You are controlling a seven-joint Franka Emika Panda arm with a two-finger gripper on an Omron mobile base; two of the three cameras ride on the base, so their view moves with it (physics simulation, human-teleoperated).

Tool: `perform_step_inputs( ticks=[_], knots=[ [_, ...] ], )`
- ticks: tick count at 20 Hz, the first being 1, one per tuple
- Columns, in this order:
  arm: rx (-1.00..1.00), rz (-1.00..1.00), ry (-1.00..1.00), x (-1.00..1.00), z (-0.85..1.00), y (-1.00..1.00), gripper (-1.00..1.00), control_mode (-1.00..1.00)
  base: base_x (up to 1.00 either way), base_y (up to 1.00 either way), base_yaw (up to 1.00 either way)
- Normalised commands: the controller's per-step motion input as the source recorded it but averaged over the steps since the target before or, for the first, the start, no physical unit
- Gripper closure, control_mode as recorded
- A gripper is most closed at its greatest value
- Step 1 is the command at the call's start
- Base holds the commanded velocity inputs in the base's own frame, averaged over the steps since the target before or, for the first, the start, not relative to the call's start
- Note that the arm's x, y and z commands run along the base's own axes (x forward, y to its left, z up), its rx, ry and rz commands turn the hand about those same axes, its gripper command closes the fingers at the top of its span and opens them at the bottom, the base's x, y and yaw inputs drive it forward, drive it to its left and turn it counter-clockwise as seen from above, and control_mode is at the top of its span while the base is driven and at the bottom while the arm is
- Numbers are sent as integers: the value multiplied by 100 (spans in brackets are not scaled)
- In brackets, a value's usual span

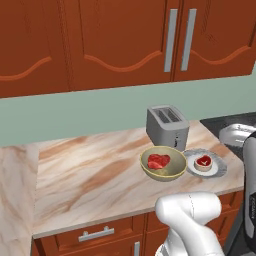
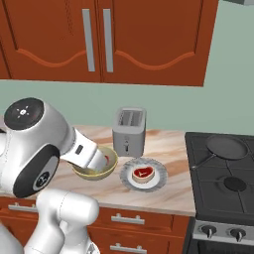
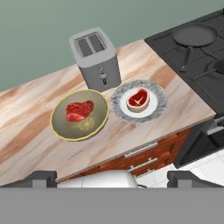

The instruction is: Place one of the steaks on the plate and the other in the bowl. Then place the bowl in the fridge.

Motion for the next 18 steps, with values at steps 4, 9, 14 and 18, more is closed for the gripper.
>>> perform_step_inputs(
  ticks=[4, 9, 14, 18],
  knots=[
    [1, 0, 0, 4, -57, -16, -100, -100, 0, 0, 0],
    [1, 0, 0, 30, -68, 0, -100, -100, 0, 0, 0],
    [3, 0, 8, 43, -54, 0, -100, -100, 0, 0, 0],
    [3, 0, 8, 46, -49, 0, -100, -100, 0, 0, 0]
  ],
)
